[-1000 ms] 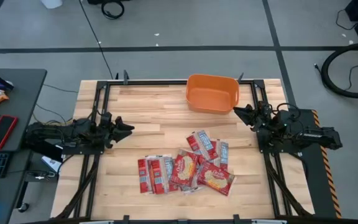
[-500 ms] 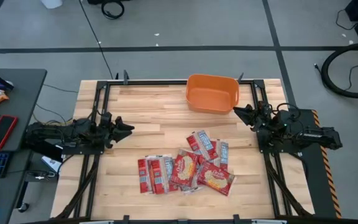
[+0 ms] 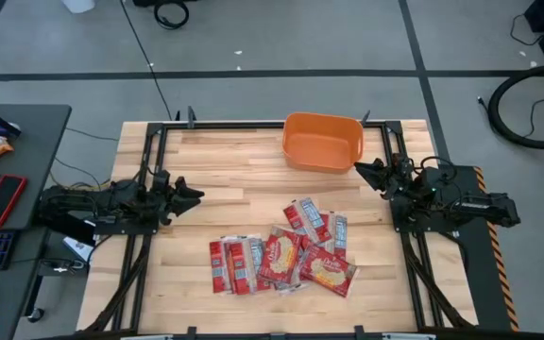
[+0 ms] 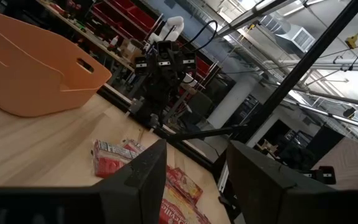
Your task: Sort popcorn bags into baskets
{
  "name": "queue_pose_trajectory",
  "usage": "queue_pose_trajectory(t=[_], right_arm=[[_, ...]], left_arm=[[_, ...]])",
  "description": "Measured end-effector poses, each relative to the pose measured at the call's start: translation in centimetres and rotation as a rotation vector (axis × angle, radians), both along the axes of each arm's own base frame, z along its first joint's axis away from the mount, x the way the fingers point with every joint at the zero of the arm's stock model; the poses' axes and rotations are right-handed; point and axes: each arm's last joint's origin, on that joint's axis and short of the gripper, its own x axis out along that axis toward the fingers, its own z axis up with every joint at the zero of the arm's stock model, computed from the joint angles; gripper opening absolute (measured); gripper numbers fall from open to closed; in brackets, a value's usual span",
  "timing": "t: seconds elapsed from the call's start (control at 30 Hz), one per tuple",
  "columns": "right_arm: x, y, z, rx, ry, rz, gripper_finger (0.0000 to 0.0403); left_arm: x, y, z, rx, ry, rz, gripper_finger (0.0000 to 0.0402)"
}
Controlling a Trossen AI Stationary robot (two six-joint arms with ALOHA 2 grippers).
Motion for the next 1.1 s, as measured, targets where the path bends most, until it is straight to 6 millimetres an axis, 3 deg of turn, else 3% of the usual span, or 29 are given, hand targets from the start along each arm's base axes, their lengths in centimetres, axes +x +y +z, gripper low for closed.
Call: queue_pose_trajectory(t=[1.1], right_arm=[[0.01,0.0,-0.01,0.0,0.001,0.001,0.017]], left_arm=[[0.56,-0.23,0.19,-0.076,-0.007,-0.079,0.0172]])
